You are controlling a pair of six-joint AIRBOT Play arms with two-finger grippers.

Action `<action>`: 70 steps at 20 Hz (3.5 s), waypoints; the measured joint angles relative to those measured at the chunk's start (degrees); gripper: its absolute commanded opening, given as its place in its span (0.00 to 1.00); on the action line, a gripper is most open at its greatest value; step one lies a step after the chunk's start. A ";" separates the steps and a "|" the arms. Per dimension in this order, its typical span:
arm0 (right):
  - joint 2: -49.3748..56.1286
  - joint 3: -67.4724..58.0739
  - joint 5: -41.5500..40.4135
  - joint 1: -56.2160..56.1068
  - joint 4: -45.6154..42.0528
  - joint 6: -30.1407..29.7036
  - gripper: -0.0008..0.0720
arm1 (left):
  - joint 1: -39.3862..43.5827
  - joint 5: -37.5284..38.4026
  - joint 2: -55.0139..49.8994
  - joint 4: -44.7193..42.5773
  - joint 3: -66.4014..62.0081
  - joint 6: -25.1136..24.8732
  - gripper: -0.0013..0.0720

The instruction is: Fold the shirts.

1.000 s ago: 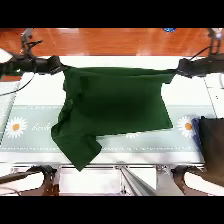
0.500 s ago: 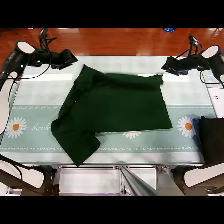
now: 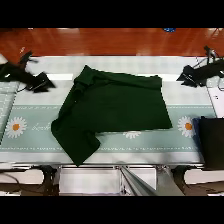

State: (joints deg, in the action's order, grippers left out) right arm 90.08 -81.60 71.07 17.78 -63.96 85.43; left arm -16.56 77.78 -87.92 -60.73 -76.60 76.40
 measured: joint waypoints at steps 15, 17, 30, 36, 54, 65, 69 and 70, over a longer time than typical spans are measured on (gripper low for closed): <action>-26.93 39.87 -8.20 7.98 18.23 -15.13 0.57 | -27.76 -5.73 23.04 10.19 50.88 -12.63 0.71; -27.19 40.28 -8.20 8.02 19.02 -15.54 0.57 | -25.24 -5.57 21.73 11.04 51.89 -12.81 0.71; -27.47 42.34 -6.12 18.51 15.17 -13.40 0.57 | -12.39 -15.15 18.58 16.59 53.00 -12.59 0.05; -25.18 48.52 -3.69 20.28 11.32 -10.56 0.57 | -11.93 -15.50 18.53 16.74 53.00 -12.52 0.05; -18.08 21.16 -2.56 -0.17 22.40 -14.64 0.05 | -11.87 -10.54 25.97 27.65 36.13 -12.74 0.05; -37.57 -28.65 -1.49 -1.81 6.54 -4.74 0.05 | -13.66 -11.34 40.19 24.57 -19.12 -1.90 0.05; -45.79 -31.58 2.08 -1.86 0.04 -2.38 0.05 | -13.35 -11.32 46.31 13.40 -27.17 1.75 0.05; -47.47 -31.91 3.67 -1.86 -1.25 -1.75 0.05 | -12.55 -11.26 48.15 10.29 -28.00 2.34 0.05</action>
State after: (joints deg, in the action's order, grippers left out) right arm 42.61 -113.51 74.74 15.92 -65.21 83.68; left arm -29.10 66.52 -39.77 -50.43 -104.60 78.74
